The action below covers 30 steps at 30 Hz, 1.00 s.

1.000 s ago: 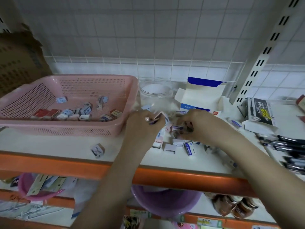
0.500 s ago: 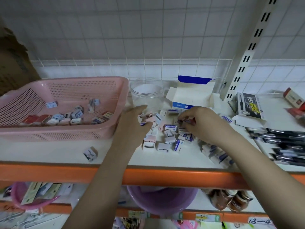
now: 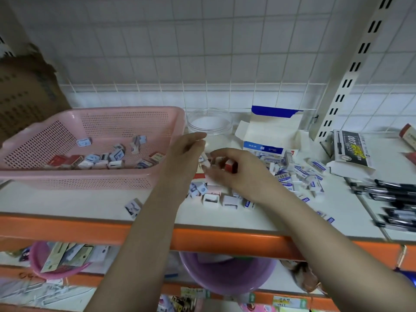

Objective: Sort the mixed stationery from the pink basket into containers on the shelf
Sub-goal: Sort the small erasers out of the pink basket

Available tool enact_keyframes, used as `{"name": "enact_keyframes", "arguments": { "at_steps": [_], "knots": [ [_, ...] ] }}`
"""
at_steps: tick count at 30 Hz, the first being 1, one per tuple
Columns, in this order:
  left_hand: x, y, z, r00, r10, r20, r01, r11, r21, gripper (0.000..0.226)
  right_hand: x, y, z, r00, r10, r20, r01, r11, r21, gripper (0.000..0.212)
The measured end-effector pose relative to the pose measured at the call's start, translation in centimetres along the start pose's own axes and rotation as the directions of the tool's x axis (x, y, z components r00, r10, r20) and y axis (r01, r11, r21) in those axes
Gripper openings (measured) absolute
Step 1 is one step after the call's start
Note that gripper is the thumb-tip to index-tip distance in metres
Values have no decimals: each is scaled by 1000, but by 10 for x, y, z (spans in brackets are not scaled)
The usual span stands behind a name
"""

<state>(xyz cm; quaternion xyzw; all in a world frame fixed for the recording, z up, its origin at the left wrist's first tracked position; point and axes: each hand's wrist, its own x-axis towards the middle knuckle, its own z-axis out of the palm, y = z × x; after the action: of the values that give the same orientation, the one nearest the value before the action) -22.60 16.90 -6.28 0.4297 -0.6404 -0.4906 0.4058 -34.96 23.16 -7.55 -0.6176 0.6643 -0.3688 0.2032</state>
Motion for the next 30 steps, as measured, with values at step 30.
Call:
{"name": "enact_keyframes", "arguments": {
  "at_steps": [30],
  "knots": [
    [-3,-35,27,892,64,448,-430,427,795,26,-21,41,-54,978,208,22,-167,840,-516,30]
  ]
}}
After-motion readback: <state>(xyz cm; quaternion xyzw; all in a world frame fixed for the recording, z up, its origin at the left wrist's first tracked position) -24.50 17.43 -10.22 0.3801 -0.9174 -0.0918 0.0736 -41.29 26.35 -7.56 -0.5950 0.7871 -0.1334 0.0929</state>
